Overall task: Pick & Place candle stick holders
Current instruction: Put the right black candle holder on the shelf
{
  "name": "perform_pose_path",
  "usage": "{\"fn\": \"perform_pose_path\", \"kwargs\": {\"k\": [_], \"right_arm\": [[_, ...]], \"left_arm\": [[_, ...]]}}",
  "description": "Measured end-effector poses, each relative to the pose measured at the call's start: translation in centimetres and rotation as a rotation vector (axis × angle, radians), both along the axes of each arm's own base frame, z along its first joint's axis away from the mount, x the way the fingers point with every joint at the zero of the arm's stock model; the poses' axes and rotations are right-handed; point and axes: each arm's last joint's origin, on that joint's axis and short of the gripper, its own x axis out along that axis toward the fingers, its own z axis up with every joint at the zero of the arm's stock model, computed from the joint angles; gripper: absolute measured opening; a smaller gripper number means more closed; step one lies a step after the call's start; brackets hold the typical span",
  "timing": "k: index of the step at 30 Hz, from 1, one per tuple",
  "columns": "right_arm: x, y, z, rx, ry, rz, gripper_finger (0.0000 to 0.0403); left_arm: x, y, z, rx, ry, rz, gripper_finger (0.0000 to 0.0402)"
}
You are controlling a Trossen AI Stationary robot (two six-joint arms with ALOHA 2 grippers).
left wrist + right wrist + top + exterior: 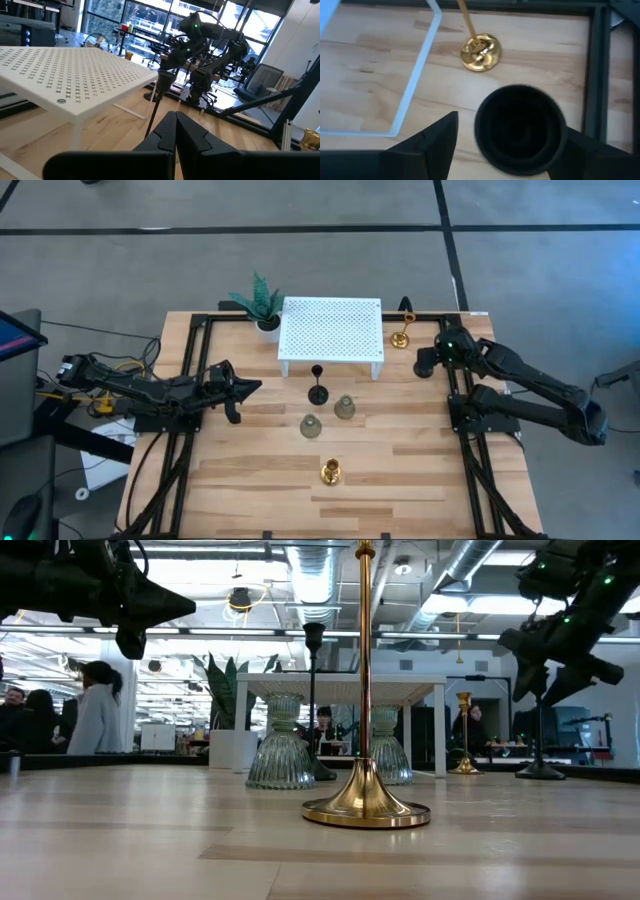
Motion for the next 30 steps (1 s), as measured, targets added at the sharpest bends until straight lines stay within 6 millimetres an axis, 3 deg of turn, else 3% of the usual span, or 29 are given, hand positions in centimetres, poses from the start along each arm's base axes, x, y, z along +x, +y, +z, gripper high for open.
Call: {"fn": "perform_pose_path", "kwargs": {"k": [4,15,25,30], "right_arm": [[0.2,-0.3,-0.2,-0.012,0.028,-0.020,0.0199],[0.5,-0.5,-0.2,-0.012,0.019,-0.016,0.0032],[0.8,-0.2,-0.1,-0.018,0.036,0.039,0.0020],[1.3,0.1,1.4,-0.056,0.005,0.085,0.0020]], "left_arm": [[0.0,0.0,0.0,0.000,0.000,-0.001,0.0005],[0.0,0.0,0.0,0.000,0.000,-0.001,0.0005],[0.0,0.0,0.0,0.000,0.000,0.000,0.0005],[0.0,0.0,0.0,0.000,0.000,0.001,0.0005]]}}
